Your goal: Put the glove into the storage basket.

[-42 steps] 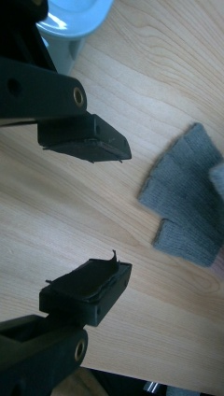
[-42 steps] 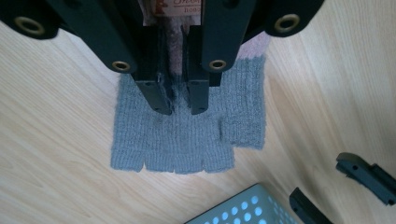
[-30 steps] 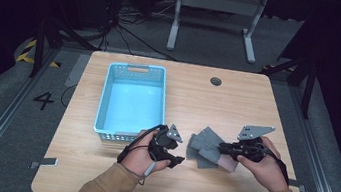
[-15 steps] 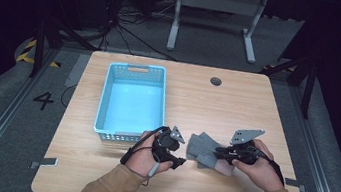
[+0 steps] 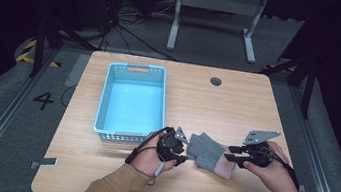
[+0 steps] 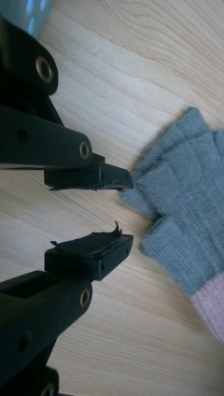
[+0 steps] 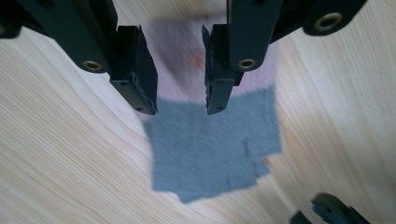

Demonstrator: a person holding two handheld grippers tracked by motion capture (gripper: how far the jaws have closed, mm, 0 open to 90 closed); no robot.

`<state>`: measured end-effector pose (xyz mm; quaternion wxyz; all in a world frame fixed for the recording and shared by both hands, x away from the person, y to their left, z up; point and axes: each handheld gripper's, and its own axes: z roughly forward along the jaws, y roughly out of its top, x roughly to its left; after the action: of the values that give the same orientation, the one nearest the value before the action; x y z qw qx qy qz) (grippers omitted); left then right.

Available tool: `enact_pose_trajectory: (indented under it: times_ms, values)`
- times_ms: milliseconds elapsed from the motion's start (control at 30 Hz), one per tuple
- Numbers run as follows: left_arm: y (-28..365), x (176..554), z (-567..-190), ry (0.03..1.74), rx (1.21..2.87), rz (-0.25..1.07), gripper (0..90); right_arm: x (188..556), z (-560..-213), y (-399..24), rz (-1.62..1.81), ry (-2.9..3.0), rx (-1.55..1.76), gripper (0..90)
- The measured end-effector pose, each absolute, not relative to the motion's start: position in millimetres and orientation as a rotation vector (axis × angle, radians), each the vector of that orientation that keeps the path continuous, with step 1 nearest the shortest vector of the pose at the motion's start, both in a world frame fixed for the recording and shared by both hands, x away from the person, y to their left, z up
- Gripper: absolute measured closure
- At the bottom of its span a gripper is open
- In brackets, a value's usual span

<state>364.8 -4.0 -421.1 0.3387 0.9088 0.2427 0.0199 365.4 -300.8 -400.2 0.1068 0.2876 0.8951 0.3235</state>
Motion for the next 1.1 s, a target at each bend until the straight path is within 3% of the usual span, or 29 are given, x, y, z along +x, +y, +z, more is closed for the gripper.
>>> enact_pose_trajectory:
  times_ms: [367, 1100]
  values:
    - [-7, 369, -424, 0.656, 2.372, 0.034, 76.4, 360, -397, -330, 0.789, 2.616, 0.998, 67.1]
    - [-20, 380, -436, 0.703, 2.375, 0.063, 71.7, 365, -419, -324, 0.701, 2.733, 0.965, 65.8]
